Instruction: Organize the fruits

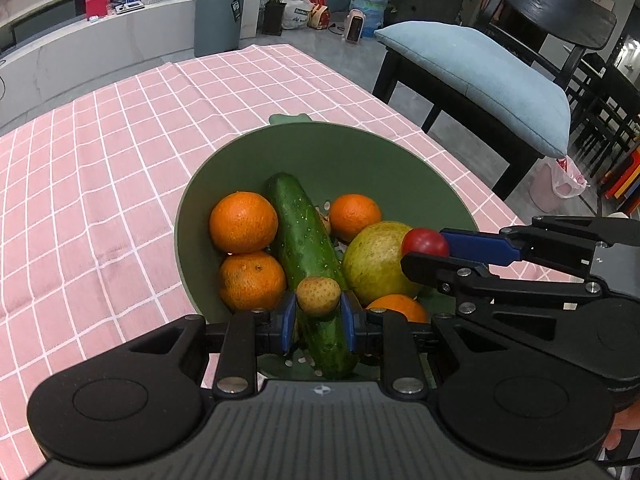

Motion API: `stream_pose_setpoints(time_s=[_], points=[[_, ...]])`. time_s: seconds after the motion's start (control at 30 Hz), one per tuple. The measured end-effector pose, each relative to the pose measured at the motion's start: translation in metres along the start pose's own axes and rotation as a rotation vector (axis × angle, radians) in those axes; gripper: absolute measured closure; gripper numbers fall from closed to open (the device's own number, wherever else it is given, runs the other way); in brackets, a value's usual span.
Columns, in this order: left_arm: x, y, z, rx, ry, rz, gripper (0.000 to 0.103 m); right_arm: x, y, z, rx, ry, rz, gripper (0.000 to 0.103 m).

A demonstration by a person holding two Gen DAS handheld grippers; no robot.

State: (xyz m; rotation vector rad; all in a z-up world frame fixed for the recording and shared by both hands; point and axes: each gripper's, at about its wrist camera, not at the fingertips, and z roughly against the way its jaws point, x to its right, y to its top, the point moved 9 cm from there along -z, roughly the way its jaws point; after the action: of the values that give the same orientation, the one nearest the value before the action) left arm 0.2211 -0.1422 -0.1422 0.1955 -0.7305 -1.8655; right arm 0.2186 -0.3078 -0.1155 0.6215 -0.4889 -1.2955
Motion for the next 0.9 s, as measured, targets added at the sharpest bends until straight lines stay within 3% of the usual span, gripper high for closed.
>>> stream_pose_setpoints(time_s=[0.27,0.43,0.53,0.63,0.7,0.8,0.9], points=[[-0.002,0.003,0.007,0.005,0.026,-0.003,0.072,-0.002,0.002,-0.002,-0.012,0.014,0.013,0.077],[-0.007,0.011,0.029,0.058,0.040,0.022,0.054,-0.001,0.005,0.000,-0.032,0.012,0.053,0.056],[-0.005,0.018,0.048,0.100,0.057,0.021,0.052,-0.001,0.011,0.008,-0.022,0.009,0.081,0.048],[-0.002,0.021,0.068,0.153,0.080,0.019,0.052,-0.002,0.019,0.023,0.009,0.009,0.103,0.045],[0.001,0.023,0.083,0.189,0.091,0.014,0.051,-0.002,0.024,0.036,0.044,0.010,0.100,0.036],[0.006,0.022,0.108,0.262,0.126,0.002,0.039,-0.003,0.031,0.062,0.112,0.014,0.082,0.033],[0.007,0.020,0.129,0.327,0.180,-0.009,0.034,-0.004,0.033,0.087,0.178,0.011,0.065,0.030]])
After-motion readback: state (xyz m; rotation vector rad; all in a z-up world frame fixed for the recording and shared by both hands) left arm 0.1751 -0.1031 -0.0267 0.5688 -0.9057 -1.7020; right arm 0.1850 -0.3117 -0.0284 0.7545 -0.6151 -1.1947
